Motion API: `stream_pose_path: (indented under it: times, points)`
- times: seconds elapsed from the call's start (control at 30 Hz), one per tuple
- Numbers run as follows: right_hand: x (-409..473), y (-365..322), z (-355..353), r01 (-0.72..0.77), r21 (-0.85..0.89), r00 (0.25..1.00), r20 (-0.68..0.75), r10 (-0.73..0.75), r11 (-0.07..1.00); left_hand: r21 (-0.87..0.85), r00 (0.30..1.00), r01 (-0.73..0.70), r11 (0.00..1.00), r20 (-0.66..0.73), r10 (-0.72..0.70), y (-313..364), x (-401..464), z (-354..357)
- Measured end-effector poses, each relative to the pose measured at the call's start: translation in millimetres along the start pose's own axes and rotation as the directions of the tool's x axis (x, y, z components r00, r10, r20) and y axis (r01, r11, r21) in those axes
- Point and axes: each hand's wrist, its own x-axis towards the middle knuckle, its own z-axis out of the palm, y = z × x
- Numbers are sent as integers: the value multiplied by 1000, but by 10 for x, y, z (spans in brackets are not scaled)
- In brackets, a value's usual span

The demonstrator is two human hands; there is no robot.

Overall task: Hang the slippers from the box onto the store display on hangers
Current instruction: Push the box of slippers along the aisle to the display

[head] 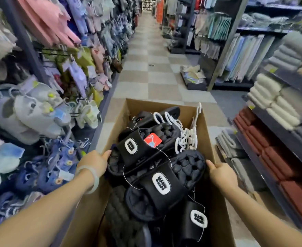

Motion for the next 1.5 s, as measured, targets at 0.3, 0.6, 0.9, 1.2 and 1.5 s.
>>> stream_pose_path:
  times: [0.3, 0.6, 0.9, 1.2, 1.5]
  points:
    - [2282, -1712, 211, 136, -84, 990, 49, -132, 987, -60, 997, 75, 995, -25, -77, 858, 2370, -86]
    - [4518, -3448, 735, 152, -4, 987, 58, -152, 988, 21, 996, 61, 998, -67, -60, 1754, 5143, -381]
    - [6798, -5007, 1109, 96, 27, 994, 49, -97, 995, 38, 998, 36, 999, -48, -34, 2769, 7846, -455]
    - [9150, -6698, 1346, 128, -3, 990, 66, -127, 992, 30, 995, 89, 996, -44, -88, 3740, 10413, -361]
    - [11428, -8345, 1859, 77, 42, 993, 87, -80, 996, 2, 996, 76, 997, -40, -76, 4672, 13210, -439]
